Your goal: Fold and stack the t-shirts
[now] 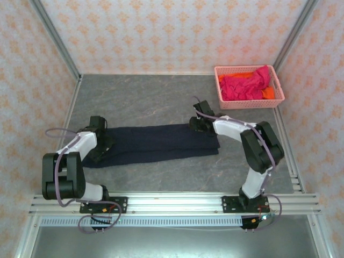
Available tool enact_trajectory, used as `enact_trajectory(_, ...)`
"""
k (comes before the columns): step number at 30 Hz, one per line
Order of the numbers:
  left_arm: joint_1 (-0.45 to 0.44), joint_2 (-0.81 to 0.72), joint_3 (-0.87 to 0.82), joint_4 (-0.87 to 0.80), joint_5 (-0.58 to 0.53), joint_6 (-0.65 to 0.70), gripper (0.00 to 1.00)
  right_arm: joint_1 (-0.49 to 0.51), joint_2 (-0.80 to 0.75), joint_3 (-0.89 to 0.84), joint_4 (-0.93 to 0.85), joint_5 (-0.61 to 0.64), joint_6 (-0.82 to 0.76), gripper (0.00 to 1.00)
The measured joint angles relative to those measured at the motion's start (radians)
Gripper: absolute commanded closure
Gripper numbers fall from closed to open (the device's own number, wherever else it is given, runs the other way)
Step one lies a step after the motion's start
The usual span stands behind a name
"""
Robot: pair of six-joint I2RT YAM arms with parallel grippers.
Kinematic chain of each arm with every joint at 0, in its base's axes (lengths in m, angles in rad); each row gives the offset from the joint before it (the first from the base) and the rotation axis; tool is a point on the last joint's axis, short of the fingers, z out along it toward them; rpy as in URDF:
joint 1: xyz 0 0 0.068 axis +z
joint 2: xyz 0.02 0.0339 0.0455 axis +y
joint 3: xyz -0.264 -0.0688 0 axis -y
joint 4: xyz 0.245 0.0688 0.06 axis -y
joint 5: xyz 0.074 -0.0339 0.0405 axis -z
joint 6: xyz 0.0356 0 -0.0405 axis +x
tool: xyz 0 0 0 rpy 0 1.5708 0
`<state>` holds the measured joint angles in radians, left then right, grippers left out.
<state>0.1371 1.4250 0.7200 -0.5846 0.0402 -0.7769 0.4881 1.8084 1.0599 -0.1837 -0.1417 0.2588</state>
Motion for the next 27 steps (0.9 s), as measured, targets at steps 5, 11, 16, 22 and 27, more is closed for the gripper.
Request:
enact_trajectory(5,-0.052,0.137,0.151,0.0,-0.031,0.0,0.16,0.0,0.008,-0.032,0.023,0.007,-0.006,0.6)
enact_trajectory(11,-0.117,0.375,0.421,0.011,-0.027,-0.001,0.17,-0.001,-0.12,-0.207,0.073,0.018,0.015,0.6)
enact_trajectory(16,-0.178,0.579,0.675,-0.019,-0.03,-0.001,0.18,0.0,-0.231,-0.333,0.093,0.018,0.067,0.6)
enact_trajectory(22,-0.267,0.845,1.099,-0.104,-0.019,0.007,0.18,0.017,-0.328,-0.429,0.1,0.018,0.132,0.6)
enact_trajectory(27,-0.326,1.069,1.486,-0.21,0.002,0.016,0.18,0.058,-0.364,-0.462,0.102,0.022,0.178,0.6)
